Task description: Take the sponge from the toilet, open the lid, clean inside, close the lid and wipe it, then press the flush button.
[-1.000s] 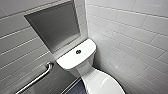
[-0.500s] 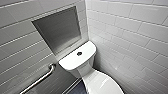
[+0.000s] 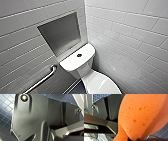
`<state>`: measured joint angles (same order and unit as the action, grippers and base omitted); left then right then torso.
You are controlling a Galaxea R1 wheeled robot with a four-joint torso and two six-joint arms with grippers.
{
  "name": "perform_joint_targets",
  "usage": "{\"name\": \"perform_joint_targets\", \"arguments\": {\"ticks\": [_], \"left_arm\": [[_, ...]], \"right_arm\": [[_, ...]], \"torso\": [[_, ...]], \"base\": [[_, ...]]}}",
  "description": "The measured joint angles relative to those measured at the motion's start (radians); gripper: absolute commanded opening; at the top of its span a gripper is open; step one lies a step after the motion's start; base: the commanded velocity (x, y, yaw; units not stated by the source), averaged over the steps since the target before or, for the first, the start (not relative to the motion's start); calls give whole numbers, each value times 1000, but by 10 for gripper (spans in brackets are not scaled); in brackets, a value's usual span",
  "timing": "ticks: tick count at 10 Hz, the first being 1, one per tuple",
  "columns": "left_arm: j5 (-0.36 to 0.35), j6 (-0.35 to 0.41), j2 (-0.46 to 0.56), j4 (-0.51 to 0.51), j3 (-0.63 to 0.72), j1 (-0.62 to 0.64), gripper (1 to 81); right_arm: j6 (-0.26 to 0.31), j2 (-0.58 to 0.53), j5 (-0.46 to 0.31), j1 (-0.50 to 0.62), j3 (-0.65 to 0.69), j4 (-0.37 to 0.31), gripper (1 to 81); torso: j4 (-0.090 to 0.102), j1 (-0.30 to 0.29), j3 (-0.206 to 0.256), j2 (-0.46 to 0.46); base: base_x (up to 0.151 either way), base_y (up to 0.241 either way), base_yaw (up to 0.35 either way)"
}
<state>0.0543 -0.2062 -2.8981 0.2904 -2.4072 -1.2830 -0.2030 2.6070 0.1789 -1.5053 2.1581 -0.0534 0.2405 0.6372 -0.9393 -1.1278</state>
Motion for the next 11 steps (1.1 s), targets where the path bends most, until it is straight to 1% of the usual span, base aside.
{"name": "perform_joint_targets", "arguments": {"ticks": [2, 3, 4, 7, 11], "left_arm": [[1, 0, -3, -6, -25, -11, 811], [1, 0, -2, -7, -31, -11, 811], [0, 0, -8, -7, -31, -11, 811], [1, 0, -21, -8, -31, -15, 811], [7, 0, -22, -8, -31, -35, 811]], "right_arm": [[0, 40, 6, -3, 70, 18, 10], [0, 75, 8, -10, 108, 35, 10], [0, 101, 9, -23, 124, 50, 10], [0, 135, 6, -35, 205, 71, 10], [0, 201, 2, -66, 256, 110, 10]], "torso": [[0, -46, 4, 70], [0, -63, 19, 97], [0, -81, 47, 126], [0, -150, 154, 230], [0, -245, 301, 371]], "base": [[0, 0, 0], [0, 0, 0], [0, 0, 0], [0, 0, 0], [0, 0, 0]]}}
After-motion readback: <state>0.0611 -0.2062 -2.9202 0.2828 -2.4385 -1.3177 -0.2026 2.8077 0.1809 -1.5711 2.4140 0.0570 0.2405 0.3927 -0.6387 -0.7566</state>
